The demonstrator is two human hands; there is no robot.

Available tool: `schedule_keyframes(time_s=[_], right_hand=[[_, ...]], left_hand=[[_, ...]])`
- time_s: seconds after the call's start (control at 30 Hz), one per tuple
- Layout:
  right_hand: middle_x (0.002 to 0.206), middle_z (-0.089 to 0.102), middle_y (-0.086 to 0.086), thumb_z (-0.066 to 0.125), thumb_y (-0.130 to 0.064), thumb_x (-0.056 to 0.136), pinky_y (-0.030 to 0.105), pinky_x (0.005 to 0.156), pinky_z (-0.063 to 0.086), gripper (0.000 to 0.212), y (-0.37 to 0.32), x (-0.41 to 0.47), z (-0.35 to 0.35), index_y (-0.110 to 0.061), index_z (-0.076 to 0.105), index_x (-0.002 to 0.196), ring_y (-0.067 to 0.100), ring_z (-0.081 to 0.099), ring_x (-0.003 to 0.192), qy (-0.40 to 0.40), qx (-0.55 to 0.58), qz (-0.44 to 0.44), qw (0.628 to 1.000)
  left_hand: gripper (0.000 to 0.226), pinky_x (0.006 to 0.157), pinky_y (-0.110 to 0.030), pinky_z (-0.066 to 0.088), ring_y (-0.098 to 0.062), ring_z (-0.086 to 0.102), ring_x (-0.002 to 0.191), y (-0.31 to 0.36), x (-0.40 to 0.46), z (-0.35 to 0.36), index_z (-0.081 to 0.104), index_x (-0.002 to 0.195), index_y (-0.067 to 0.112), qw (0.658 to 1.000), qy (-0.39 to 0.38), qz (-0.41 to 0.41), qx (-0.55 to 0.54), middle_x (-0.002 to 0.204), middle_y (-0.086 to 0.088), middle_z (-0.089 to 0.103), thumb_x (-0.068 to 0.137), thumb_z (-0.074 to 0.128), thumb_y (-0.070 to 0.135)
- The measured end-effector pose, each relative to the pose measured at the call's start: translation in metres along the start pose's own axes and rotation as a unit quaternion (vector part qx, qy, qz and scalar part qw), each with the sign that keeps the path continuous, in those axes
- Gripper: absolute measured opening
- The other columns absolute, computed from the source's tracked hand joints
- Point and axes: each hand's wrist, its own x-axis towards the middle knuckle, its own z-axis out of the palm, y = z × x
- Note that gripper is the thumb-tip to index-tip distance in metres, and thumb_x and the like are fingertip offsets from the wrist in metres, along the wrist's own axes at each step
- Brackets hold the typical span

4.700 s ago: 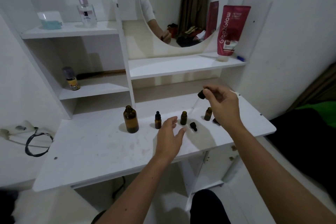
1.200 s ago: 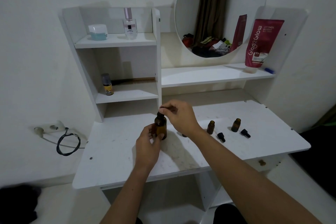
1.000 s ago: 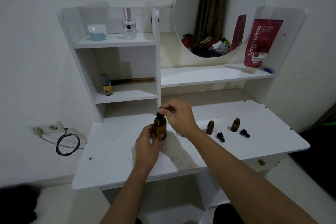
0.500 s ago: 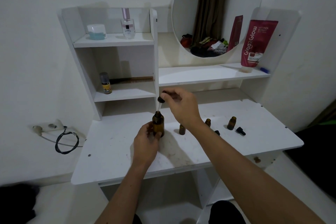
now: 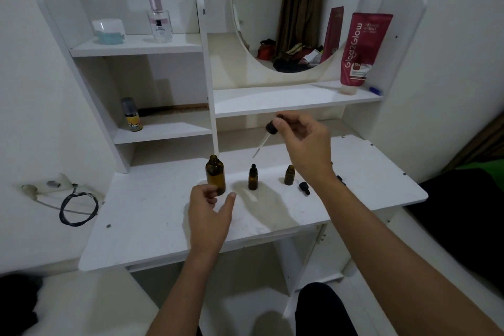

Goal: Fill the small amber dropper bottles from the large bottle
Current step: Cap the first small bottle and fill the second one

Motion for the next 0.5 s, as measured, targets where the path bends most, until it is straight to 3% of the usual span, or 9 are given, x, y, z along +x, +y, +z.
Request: schedule_keyframes(time_s=[0.1, 0.2, 0.3, 0.37, 0.5], right_hand=[[0.099, 0.081, -0.009, 0.077, -0.021, 0.097, 0.02, 0.091, 0.059, 0.015, 0.01, 0.002, -0.023, -0.019, 0.078, 0.112, 0.007, 0.077, 0.097, 0.017, -0.012, 0.022, 1.0], [0.095, 0.08, -0.015, 0.077, -0.023, 0.097, 0.013, 0.086, 0.056, 0.015, 0.018, 0.001, -0.041, -0.02, 0.078, 0.112, 0.001, 0.076, 0.094, 0.029, -0.037, 0.033, 0.998], [0.09, 0.078, -0.023, 0.077, -0.026, 0.097, 0.009, 0.072, 0.056, 0.015, 0.026, -0.001, -0.055, -0.024, 0.078, 0.111, -0.005, 0.074, 0.091, 0.038, -0.063, 0.055, 0.996], [0.091, 0.078, -0.021, 0.076, -0.028, 0.097, 0.014, 0.058, 0.057, 0.015, 0.031, -0.002, -0.063, -0.024, 0.078, 0.112, -0.005, 0.073, 0.09, 0.044, -0.073, 0.076, 0.993], [0.099, 0.081, -0.007, 0.075, -0.025, 0.098, 0.027, 0.064, 0.056, 0.019, 0.039, -0.003, -0.072, -0.018, 0.078, 0.116, 0.002, 0.071, 0.074, 0.046, -0.076, 0.091, 0.992]], left_hand=[[0.034, 0.072, -0.014, 0.054, -0.001, 0.063, 0.09, 0.009, -0.01, 0.021, 0.058, 0.111, 0.033, 0.999, -0.051, 0.003, -0.002, 0.099, 0.019, 0.064, 0.086, 0.081, 0.035], [0.029, 0.084, -0.014, 0.056, 0.006, 0.063, 0.097, 0.018, -0.016, 0.043, 0.063, 0.114, 0.032, 0.993, -0.114, 0.024, -0.026, 0.103, 0.02, 0.067, 0.09, 0.079, 0.028], [0.037, 0.092, -0.013, 0.054, 0.002, 0.065, 0.104, 0.025, -0.019, 0.067, 0.063, 0.125, 0.028, 0.985, -0.17, 0.038, -0.015, 0.116, 0.016, 0.069, 0.092, 0.077, 0.029], [0.044, 0.09, -0.006, 0.049, 0.0, 0.064, 0.111, 0.029, -0.018, 0.082, 0.061, 0.132, 0.027, 0.981, -0.193, 0.032, -0.002, 0.125, 0.014, 0.067, 0.092, 0.077, 0.03], [0.053, 0.092, -0.008, 0.044, -0.002, 0.06, 0.118, 0.036, -0.009, 0.105, 0.055, 0.141, 0.024, 0.977, -0.212, 0.023, -0.011, 0.135, 0.01, 0.063, 0.092, 0.077, 0.029]])
